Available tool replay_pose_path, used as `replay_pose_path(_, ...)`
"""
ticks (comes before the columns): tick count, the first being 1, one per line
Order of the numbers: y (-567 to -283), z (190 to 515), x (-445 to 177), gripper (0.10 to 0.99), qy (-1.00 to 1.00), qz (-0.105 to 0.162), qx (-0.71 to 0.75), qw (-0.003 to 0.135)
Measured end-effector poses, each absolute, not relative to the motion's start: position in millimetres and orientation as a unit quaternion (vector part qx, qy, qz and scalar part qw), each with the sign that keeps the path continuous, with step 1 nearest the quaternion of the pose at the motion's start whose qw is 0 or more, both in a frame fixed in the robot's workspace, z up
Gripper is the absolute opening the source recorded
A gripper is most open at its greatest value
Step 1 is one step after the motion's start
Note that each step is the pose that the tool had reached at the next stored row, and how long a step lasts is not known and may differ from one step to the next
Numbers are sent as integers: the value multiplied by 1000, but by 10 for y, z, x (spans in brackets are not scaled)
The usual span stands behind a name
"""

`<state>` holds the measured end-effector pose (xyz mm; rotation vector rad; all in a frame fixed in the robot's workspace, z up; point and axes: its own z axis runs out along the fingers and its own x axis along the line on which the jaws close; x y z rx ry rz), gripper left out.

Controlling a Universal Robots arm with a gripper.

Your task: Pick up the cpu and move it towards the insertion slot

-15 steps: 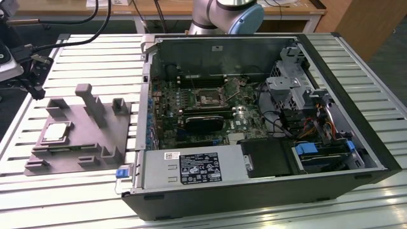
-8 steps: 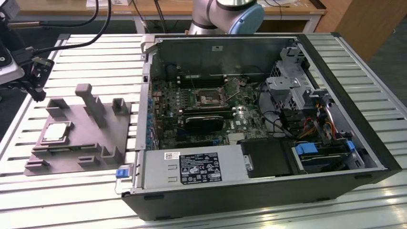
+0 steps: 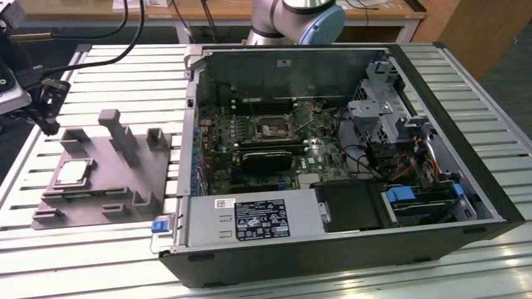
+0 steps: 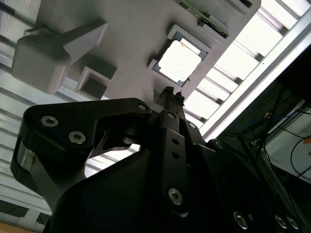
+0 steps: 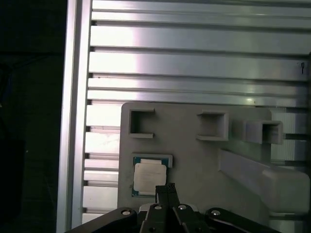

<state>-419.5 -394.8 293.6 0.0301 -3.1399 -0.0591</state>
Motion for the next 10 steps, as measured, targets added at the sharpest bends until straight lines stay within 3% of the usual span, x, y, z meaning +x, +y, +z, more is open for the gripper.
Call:
replay_pose_path(7,-3950,2874,-4206,114,-1000,-19,10,1)
replay_pose_path(9,-3950,2854,-4208,231,-1000,-19,10,1)
replay_pose_path(10,-3950,2843,-4209,231,-1000,-19,10,1)
